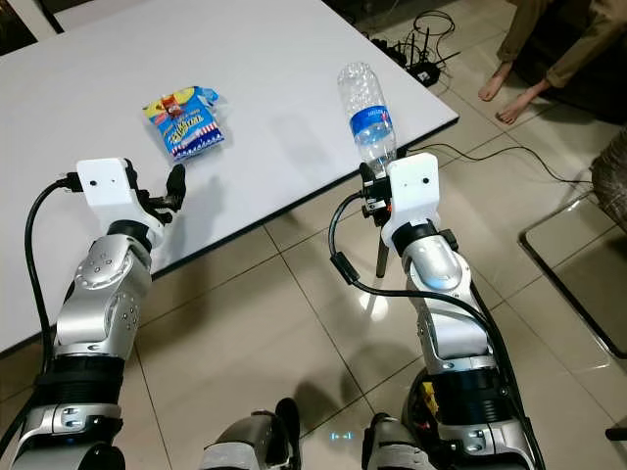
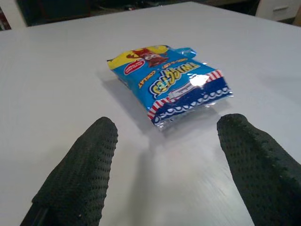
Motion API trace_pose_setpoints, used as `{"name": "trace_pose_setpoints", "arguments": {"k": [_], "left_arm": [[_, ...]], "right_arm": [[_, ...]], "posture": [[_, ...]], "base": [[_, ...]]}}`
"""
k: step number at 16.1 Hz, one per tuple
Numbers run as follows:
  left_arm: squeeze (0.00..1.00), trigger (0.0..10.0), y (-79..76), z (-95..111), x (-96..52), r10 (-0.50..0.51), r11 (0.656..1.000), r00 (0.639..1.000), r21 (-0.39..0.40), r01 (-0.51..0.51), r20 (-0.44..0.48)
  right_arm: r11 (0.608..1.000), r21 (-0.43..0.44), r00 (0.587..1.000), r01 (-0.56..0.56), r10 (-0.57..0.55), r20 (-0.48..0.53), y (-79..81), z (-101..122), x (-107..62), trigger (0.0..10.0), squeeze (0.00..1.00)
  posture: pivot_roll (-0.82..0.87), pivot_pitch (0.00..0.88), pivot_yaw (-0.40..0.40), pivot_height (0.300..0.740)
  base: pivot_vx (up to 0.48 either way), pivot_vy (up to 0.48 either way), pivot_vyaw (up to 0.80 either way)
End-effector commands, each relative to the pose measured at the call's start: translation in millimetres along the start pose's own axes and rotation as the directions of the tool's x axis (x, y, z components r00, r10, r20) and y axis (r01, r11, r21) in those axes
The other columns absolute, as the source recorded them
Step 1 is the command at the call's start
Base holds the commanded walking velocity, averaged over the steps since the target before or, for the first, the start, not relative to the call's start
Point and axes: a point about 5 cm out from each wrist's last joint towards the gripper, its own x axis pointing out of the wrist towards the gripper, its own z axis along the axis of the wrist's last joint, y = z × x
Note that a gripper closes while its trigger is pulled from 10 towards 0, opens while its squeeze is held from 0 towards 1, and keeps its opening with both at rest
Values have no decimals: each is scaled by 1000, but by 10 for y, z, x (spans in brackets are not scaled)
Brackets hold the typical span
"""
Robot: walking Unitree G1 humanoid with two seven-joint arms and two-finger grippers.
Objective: Picking trash to rubbish bin
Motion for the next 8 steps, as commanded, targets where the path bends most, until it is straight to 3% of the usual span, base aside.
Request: {"name": "trace_pose_setpoints", "arguments": {"k": [1,8], "left_arm": [[0,10000,55,-19,-8,14,1000,1000,10,-14,-5],[0,10000,42,-16,-11,9,1000,1000,11,-9,-4]], "right_arm": [[1000,-6,1000,-10,10,-3,32,-1,-13,10000,0],[1000,-4,1000,-10,10,-2,36,1,-15,10000,0]], "posture": [[-101,235,94,740],[-100,237,95,740]], "base": [[375,0,0],[415,0,0]]}}
